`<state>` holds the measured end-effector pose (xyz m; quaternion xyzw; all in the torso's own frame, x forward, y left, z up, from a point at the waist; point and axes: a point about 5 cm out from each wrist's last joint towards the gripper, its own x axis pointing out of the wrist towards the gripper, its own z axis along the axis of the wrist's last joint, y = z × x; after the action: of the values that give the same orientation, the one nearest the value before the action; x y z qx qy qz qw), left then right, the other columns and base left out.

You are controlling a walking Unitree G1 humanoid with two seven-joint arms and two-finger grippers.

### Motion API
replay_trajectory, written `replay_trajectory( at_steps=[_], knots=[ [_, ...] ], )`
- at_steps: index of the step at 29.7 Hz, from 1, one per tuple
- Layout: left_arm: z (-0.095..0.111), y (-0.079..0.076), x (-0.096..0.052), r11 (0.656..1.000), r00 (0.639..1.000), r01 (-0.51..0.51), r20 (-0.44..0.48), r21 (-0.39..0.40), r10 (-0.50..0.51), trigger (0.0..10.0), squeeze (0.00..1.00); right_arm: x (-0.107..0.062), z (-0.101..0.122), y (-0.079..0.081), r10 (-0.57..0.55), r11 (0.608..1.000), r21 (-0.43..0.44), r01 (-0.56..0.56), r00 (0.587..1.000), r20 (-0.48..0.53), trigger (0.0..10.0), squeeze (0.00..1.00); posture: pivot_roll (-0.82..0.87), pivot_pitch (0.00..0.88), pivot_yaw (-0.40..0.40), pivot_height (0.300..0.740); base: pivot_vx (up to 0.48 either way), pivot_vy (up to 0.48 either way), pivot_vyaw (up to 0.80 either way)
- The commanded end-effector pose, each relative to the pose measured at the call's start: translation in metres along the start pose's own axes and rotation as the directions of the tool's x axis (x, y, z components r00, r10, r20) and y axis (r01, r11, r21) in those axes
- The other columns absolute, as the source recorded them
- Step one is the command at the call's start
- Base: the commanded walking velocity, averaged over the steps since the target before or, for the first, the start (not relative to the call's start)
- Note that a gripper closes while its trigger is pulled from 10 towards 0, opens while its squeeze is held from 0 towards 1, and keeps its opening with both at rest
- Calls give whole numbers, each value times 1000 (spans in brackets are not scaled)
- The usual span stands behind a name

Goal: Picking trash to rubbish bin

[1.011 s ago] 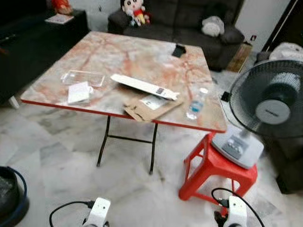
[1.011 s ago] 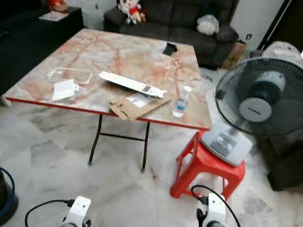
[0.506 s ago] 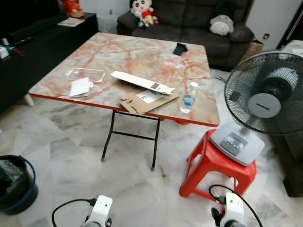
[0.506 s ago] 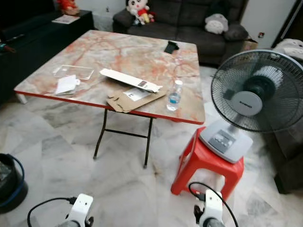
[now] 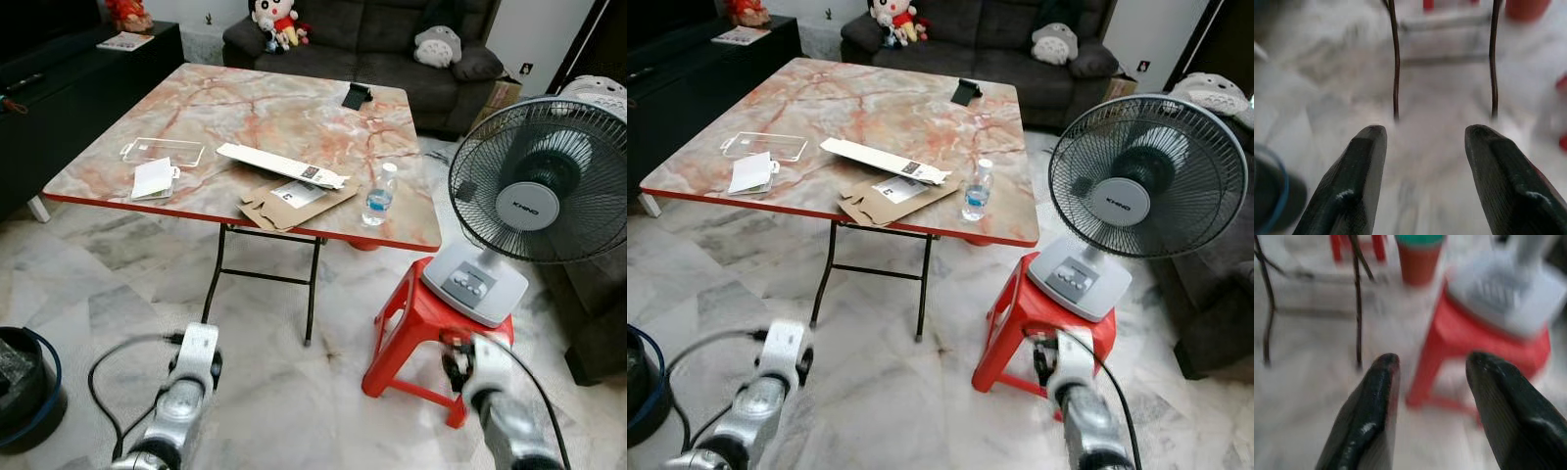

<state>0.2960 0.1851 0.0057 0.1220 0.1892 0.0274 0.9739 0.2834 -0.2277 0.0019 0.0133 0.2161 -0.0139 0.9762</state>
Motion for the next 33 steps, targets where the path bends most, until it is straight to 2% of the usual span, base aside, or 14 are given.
replay_trajectory(
  at_steps=[1, 4, 5, 10, 14, 20, 23, 26, 33],
  knots=[
    [7, 0, 2, 999, 999, -16, 28, -28, 16, 10000, 0, 3, 11, 3, 17, 1000, -13, -16, 999, 50, 10000, 0, -8, 39, -113, 740, 0, 0, 0],
    [52, 0, 12, 994, 974, -31, 219, -103, 53, 10000, 0, 17, 52, 37, 132, 991, -24, -130, 968, 213, 10000, 0, -9, 37, -112, 740, 0, 0, 0],
    [52, 0, 12, 994, 974, -31, 219, -103, 53, 10000, 0, 17, 52, 37, 132, 991, -24, -130, 968, 213, 10000, 0, -9, 37, -112, 740, 0, 0, 0],
    [89, -4, 14, 994, 925, -6, 377, -111, 48, 10000, 0, 21, 79, 70, 247, 968, -41, -247, 915, 319, 10000, 0, 6, 27, -110, 740, 0, 0, 0],
    [98, -8, 14, 994, 906, 14, 422, -111, 34, 10000, 0, 21, 86, 80, 277, 959, -43, -280, 893, 355, 10000, 0, 3, 24, -109, 740, 0, 0, 0],
    [112, -14, 11, 994, 867, 47, 499, -97, 8, 10000, 0, 18, 101, 104, 341, 933, -50, -355, 837, 428, 10000, 0, -2, 10, -102, 740, 0, 0, 0],
    [113, -13, 11, 994, 867, 46, 499, -97, 9, 10000, 0, 17, 102, 112, 370, 924, -82, -373, 822, 432, 10000, 0, 2, 1, -103, 740, 254, 0, 0],
    [115, -11, 12, 994, 866, 43, 500, -97, 12, 10000, 0, 17, 103, 115, 384, 918, -89, -386, 811, 441, 10000, 0, 8, 0, -105, 740, 275, 0, 533],
    [117, -10, 12, 994, 862, 41, 506, -100, 15, 10000, 0, 18, 103, 115, 380, 916, -50, -399, 817, 434, 10000, 0, 8, 1, -112, 740, 278, 0, 686]
  ],
)
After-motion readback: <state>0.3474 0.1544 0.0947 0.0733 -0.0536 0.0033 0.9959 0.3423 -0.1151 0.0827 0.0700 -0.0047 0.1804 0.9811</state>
